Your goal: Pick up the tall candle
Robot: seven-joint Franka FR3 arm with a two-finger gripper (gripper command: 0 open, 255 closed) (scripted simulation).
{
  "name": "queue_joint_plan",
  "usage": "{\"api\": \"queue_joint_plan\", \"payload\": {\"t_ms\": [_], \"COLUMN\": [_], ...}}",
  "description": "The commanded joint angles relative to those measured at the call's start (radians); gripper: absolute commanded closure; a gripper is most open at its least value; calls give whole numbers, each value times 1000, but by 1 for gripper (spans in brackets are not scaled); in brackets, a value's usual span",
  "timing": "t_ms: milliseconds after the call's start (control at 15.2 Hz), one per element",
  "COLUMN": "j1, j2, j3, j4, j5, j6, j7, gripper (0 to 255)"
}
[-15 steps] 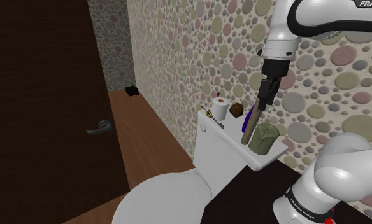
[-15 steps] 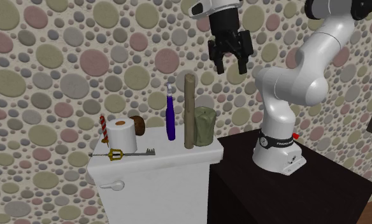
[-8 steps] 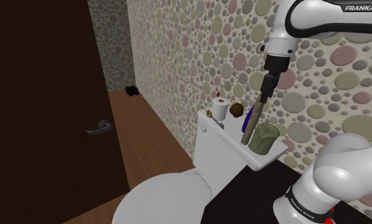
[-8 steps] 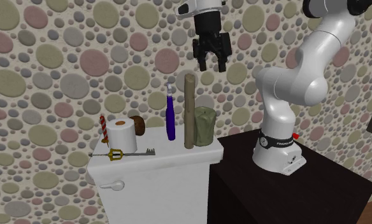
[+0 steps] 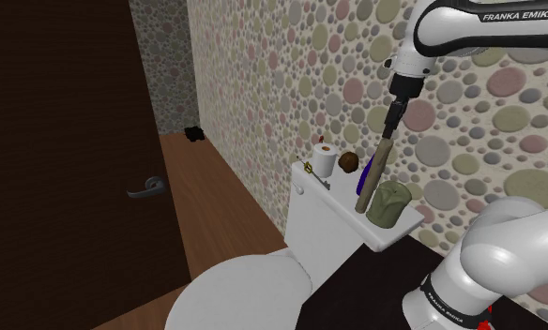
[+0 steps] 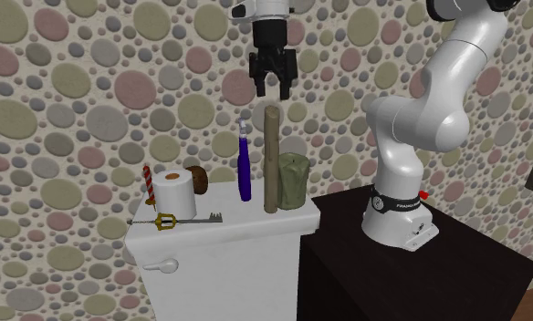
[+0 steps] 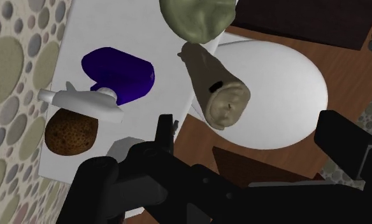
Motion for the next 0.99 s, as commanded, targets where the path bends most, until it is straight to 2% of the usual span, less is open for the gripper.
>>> {"api": "queue_joint_plan", "payload": {"t_ms": [0, 330, 462, 528, 924], "j1": [-2, -6, -6, -6, -6], "j2": [1, -1, -1, -1, 0], "j3": [-7, -16, -16, -16, -17], "j4": [-20, -95, -95, -94, -93], "j5": [-7, -15, -15, -15, -15], "j6": [25, 99, 99, 98, 98], "j7": [-8, -7, -7, -7, -8], "gripper": [0, 0, 0, 255, 255]}}
